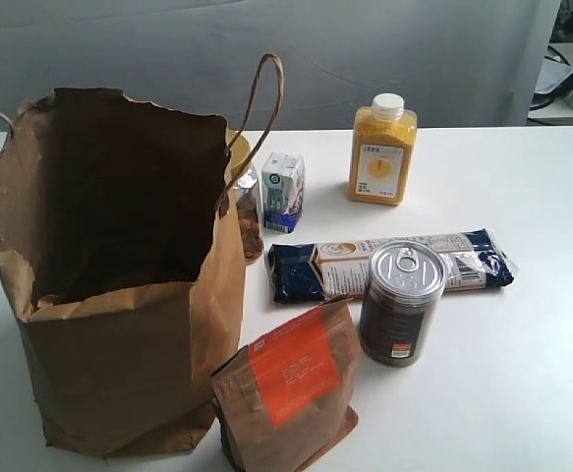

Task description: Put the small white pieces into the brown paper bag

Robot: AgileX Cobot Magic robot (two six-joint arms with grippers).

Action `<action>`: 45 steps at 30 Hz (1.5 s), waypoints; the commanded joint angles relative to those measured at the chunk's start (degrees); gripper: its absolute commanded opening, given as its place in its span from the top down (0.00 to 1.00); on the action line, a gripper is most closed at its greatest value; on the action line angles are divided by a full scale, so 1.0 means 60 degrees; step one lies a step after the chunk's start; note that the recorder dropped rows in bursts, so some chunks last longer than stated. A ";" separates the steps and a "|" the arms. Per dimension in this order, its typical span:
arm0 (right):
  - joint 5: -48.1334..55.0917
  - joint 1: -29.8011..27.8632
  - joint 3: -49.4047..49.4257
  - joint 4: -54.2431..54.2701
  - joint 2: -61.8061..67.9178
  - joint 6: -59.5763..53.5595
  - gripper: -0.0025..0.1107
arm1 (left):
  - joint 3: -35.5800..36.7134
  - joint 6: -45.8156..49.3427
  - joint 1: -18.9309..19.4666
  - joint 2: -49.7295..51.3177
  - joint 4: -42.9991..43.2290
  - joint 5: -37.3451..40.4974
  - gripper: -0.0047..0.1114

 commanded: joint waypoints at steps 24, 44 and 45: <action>0.0053 -0.0367 0.0032 0.0037 -0.0060 -0.0003 0.98 | 0.0034 -0.0036 -0.0076 -0.0033 0.0036 -0.0030 0.96; 0.0053 -0.0367 0.0032 0.0037 -0.0060 0.0033 0.98 | 0.0034 -0.0036 -0.0076 -0.0033 0.0036 -0.0030 0.96; 0.0053 -0.0367 0.0032 0.0037 -0.0060 0.0033 0.98 | 0.0034 -0.0036 -0.0076 -0.0033 0.0036 -0.0030 0.96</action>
